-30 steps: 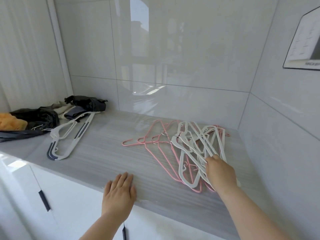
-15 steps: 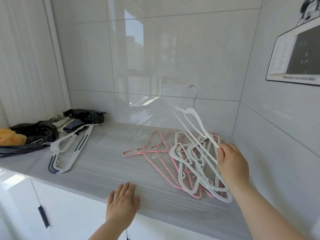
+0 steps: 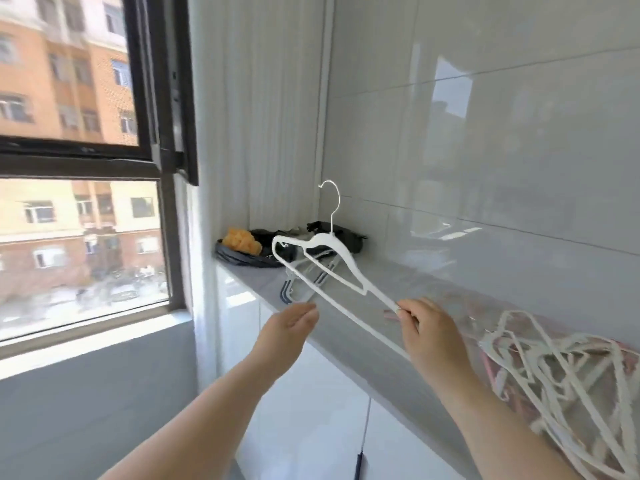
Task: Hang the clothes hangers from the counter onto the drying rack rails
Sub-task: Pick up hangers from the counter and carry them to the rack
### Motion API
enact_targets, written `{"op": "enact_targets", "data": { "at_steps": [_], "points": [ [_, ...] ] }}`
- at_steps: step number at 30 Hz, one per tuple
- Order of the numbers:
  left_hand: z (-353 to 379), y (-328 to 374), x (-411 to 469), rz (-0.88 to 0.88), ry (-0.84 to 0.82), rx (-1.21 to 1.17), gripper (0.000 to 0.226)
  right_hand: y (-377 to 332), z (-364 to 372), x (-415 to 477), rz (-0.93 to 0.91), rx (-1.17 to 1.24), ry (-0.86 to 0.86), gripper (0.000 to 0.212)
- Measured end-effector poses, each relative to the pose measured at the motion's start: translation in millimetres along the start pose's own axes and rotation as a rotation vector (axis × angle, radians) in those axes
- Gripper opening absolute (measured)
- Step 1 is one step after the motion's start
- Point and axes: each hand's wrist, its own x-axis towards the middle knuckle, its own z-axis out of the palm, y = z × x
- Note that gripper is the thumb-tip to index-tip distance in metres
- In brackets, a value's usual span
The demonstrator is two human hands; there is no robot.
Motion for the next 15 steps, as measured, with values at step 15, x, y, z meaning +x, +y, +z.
{"op": "enact_targets", "data": {
  "at_steps": [15],
  "points": [
    [-228.4,-45.1,-253.0,-0.497,0.828,-0.305,0.021,-298.0,103.8,-190.7,-0.919,0.465,-0.423,0.018]
  ]
}}
